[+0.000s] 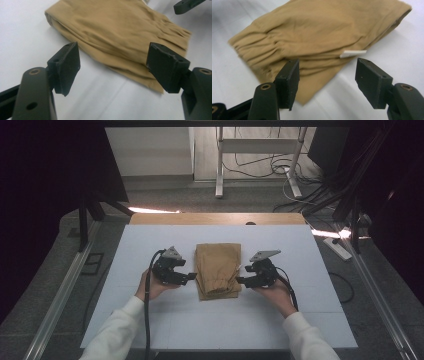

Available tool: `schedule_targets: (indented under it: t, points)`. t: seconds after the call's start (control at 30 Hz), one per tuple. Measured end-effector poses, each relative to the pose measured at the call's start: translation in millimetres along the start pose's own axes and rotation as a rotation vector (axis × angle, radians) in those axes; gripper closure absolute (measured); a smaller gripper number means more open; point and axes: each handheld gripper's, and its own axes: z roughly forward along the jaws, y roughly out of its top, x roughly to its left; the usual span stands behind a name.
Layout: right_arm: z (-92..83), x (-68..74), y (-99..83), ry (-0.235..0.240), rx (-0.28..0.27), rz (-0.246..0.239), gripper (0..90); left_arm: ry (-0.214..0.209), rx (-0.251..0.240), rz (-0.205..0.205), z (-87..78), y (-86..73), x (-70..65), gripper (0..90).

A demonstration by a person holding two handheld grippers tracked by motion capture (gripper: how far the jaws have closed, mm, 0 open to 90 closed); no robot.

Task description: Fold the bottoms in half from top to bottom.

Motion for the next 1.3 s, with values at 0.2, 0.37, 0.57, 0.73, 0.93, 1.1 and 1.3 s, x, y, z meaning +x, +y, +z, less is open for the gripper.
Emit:
schedule_targets:
  t: [0.2,0.37,0.57,0.73,0.93,1.1,1.3]
  points:
    - [-14.6,5.7,-13.1,-0.001,0.004,-0.005,36.9,-0.008,0.0,-0.01,-11.1,-21.4,-7.1,26.7]
    - [-27.1,9.1,-27.9,-0.005,0.009,0.004,36.9,-0.004,0.014,-0.031,-15.4,-34.8,-8.8,26.7]
    - [-43.8,15.5,-47.8,-0.022,0.015,0.009,37.1,0.015,0.023,-0.052,-23.0,-51.5,-11.2,26.7]
    - [-56.6,18.0,-64.5,-0.03,0.018,0.014,37.8,0.024,0.026,-0.066,-33.3,-66.8,-12.7,26.5]
    - [-74.5,16.7,-81.0,-0.041,0.006,0.032,37.8,0.029,0.016,-0.099,-48.1,-85.7,-12.7,26.4]
    - [-84.9,11.4,-89.0,-0.048,-0.015,0.065,37.8,0.029,0.007,-0.123,-54.6,-94.2,-12.2,26.5]
    - [-83.3,10.9,-89.4,-0.046,-0.008,0.061,37.7,0.029,0.004,-0.119,-54.9,-94.0,-13.4,26.5]
